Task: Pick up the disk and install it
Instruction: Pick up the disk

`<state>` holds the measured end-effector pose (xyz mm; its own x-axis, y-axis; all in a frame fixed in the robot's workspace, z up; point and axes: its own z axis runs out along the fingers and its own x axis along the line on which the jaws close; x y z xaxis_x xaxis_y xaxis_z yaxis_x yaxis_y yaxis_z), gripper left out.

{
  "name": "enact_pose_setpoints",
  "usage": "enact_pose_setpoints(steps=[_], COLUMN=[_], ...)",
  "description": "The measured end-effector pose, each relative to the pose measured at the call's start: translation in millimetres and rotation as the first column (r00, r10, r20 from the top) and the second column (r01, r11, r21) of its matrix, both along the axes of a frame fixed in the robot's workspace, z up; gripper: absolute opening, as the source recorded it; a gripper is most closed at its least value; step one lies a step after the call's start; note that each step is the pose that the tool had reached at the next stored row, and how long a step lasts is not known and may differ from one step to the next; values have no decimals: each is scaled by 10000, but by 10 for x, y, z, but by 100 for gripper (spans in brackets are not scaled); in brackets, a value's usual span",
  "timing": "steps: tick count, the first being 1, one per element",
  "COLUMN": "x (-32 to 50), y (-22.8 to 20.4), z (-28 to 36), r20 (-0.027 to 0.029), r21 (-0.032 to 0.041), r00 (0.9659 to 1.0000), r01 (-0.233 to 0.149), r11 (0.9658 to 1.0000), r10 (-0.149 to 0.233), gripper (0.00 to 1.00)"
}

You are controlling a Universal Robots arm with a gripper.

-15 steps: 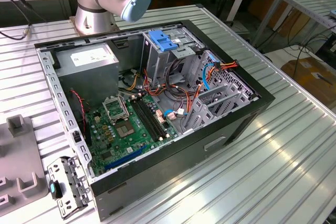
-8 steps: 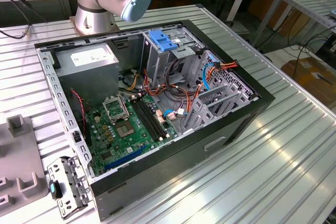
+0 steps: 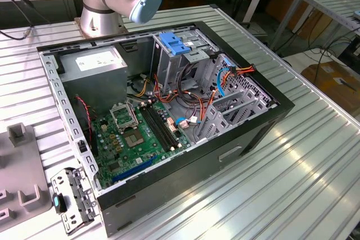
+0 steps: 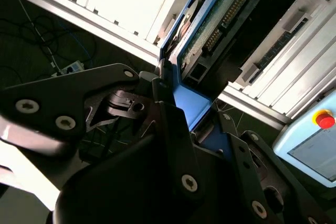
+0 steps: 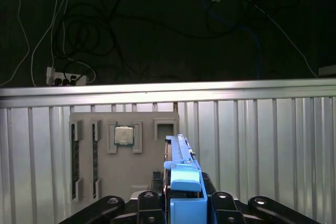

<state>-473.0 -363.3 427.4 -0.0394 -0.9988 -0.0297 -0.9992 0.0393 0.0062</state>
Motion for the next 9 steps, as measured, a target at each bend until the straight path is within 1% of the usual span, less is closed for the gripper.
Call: enact_pose_setpoints(steps=[5, 9], x=[0, 0], y=[0, 0], z=[52, 80], r20=[0, 0], r21=[0, 0], r00=[10000, 10000], r01=[0, 0], r11=[10000, 10000], r10=[0, 0], gripper=[37, 37])
